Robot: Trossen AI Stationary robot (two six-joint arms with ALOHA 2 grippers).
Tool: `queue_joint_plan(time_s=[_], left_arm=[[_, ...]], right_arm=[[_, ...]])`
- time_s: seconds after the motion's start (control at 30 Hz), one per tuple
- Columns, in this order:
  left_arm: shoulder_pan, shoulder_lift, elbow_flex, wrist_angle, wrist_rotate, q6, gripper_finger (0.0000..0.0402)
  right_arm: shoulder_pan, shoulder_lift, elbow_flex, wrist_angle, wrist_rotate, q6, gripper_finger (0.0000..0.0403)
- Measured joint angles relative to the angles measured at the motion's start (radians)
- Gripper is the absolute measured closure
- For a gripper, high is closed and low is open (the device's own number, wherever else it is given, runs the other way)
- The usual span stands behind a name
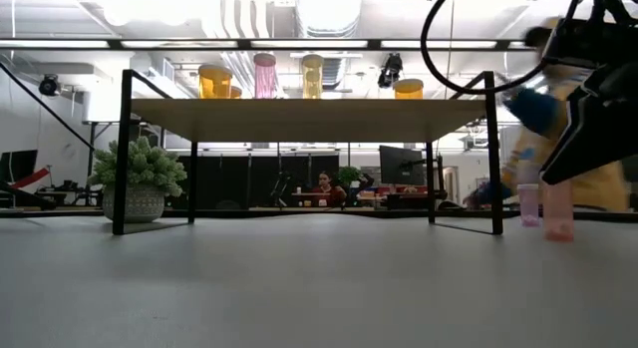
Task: Pick and place medicine bottles onto shelf by color
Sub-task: Put the pink pill bottle on the shelf
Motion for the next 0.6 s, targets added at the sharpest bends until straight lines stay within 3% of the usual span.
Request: queue_joint_plan(time_s=[0.33,0.6], left_arm=[[0.0,0.0,-0.003,-0.001,0.0,0.0,0.0219],[0.0,-0.002,-0.002,-0.001,0.001,0.018,0.0219]], right_arm=[[0.0,-0.008,0.0,0.0,0.005,-0.008,0.0302],[0.0,-0.122,0.081,-0.002,-0.101,-0.16,0.032]])
